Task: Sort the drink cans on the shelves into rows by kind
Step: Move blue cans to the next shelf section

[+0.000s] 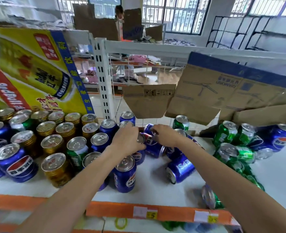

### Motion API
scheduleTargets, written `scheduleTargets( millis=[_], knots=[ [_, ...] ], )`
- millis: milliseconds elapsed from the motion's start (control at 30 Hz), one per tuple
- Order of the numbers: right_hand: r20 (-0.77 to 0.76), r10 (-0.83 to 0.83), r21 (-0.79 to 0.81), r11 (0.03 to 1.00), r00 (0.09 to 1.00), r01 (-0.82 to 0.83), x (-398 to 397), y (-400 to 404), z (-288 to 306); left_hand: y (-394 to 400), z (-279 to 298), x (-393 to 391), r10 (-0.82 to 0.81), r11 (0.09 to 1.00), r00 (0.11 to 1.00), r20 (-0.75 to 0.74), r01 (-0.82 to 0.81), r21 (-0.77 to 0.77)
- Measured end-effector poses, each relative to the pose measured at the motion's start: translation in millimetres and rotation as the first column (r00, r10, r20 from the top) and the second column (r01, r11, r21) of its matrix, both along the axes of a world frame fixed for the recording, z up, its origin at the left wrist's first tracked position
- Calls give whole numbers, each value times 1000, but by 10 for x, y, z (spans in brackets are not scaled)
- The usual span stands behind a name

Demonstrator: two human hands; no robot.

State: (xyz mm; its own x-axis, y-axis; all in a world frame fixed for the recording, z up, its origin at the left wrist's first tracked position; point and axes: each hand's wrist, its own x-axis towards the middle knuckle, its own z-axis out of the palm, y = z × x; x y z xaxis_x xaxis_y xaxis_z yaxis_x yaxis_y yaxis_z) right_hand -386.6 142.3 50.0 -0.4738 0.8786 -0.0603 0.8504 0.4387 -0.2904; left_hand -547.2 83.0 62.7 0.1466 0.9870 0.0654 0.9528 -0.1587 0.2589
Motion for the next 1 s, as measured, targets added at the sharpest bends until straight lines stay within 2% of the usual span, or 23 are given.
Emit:
scheduleTargets(
  millis=[100, 233, 300, 367, 467, 533, 633, 700, 767, 833, 900, 1000],
  knots=[
    [44, 1, -26, 1000, 999, 0, -230, 168, -179, -12, -22, -121, 95, 995, 995, -24, -95, -3],
    [353, 19, 45, 998, 935, -37, -442, 282, -409, -53, -47, -168, 132, 991, 990, -54, -132, -2],
    [425, 63, 5, 997, 903, -72, -492, 293, -427, -76, -18, -133, 146, 989, 987, -67, -148, -25],
    [357, 111, -30, 994, 928, -107, -481, 269, -350, -78, -6, -106, 151, 987, 986, -73, -154, -34],
    [49, 110, -42, 993, 993, -108, -282, 228, -174, -79, -28, -93, 161, 986, 982, -102, -165, -28],
    [-71, 77, -111, 990, 995, -85, -58, 188, -65, -44, -52, -60, 151, 989, 984, -99, -151, 11],
    [-149, 142, -127, 979, 979, -162, 160, 14, 40, 36, -45, 83, 42, 998, 997, 65, -46, 52],
    [-141, 222, -132, 962, 965, -240, 188, -35, 88, 98, -14, 204, -35, 999, 988, 153, 35, 3],
    [-89, 240, -186, 949, 967, -253, 195, 12, 208, 161, 6, 285, -75, 995, 983, 169, 84, -49],
    [-63, 183, -212, 958, 981, -192, 235, 168, 299, 205, 14, 290, -88, 991, 986, 139, 101, -90],
    [-27, 59, -164, 984, 998, -63, 285, 373, 301, 200, -9, 259, -90, 987, 990, 110, 103, -121],
    [144, -11, -92, 995, 989, 24, 211, 577, 168, 161, -37, 237, -25, 989, 986, 168, 50, -143]
  ],
)
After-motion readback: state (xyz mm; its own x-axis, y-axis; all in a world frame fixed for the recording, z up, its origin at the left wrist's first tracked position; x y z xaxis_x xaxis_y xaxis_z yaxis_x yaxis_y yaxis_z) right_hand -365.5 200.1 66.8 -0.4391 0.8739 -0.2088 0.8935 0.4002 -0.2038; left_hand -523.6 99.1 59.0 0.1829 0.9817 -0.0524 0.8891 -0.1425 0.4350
